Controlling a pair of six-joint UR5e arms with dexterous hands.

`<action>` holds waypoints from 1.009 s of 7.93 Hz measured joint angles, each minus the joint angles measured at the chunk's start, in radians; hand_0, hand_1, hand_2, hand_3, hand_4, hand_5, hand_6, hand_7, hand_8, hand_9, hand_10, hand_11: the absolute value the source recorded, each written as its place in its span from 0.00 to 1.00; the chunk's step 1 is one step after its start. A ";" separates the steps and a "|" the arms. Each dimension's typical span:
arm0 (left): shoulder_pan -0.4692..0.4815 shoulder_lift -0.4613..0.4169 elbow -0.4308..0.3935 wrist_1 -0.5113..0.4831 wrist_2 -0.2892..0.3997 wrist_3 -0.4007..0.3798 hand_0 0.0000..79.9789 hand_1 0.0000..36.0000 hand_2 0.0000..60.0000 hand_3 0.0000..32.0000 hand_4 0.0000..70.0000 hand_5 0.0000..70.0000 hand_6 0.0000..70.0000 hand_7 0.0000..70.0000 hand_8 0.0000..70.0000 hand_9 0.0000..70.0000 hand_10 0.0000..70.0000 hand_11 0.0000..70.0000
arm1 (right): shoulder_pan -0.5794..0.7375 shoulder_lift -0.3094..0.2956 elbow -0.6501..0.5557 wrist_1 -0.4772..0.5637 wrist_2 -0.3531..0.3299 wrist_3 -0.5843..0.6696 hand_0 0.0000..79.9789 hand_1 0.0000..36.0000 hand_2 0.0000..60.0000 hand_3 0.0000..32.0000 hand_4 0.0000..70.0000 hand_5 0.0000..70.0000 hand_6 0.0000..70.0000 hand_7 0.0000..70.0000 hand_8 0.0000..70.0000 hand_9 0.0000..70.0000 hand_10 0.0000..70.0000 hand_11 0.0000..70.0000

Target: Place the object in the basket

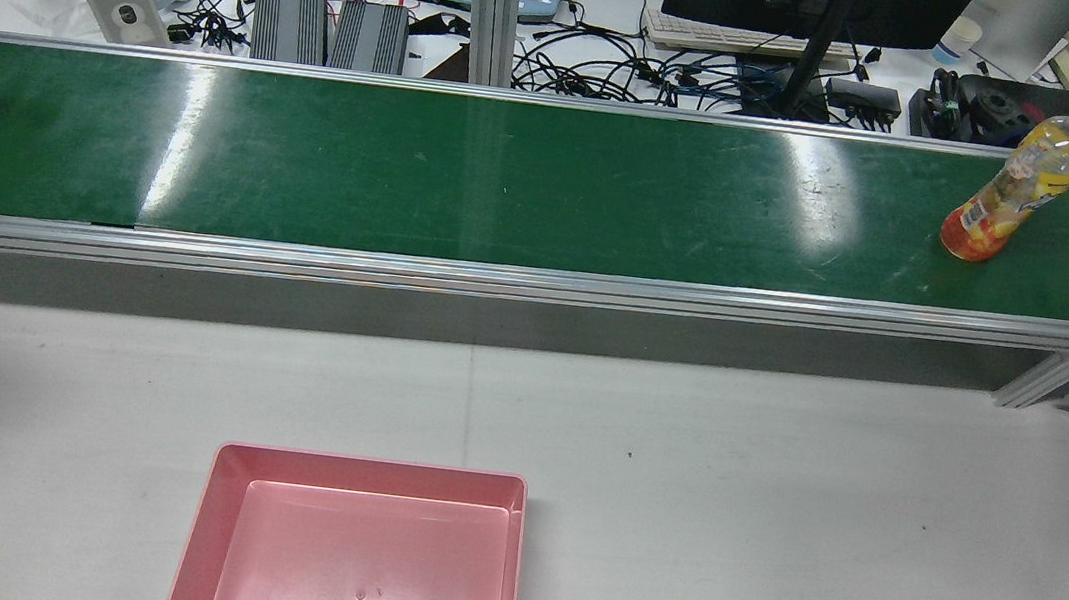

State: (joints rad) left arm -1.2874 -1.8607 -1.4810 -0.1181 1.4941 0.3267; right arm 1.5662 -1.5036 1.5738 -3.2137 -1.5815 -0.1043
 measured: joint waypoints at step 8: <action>-0.007 0.000 -0.014 0.001 0.000 0.000 0.71 0.20 0.00 0.00 0.18 0.23 0.00 0.03 0.06 0.08 0.00 0.02 | 0.000 0.000 0.000 0.000 0.000 0.000 0.00 0.00 0.00 0.00 0.00 0.00 0.00 0.00 0.00 0.00 0.00 0.00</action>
State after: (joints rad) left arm -1.2945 -1.8607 -1.4946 -0.1175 1.4941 0.3268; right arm 1.5662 -1.5039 1.5738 -3.2137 -1.5815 -0.1043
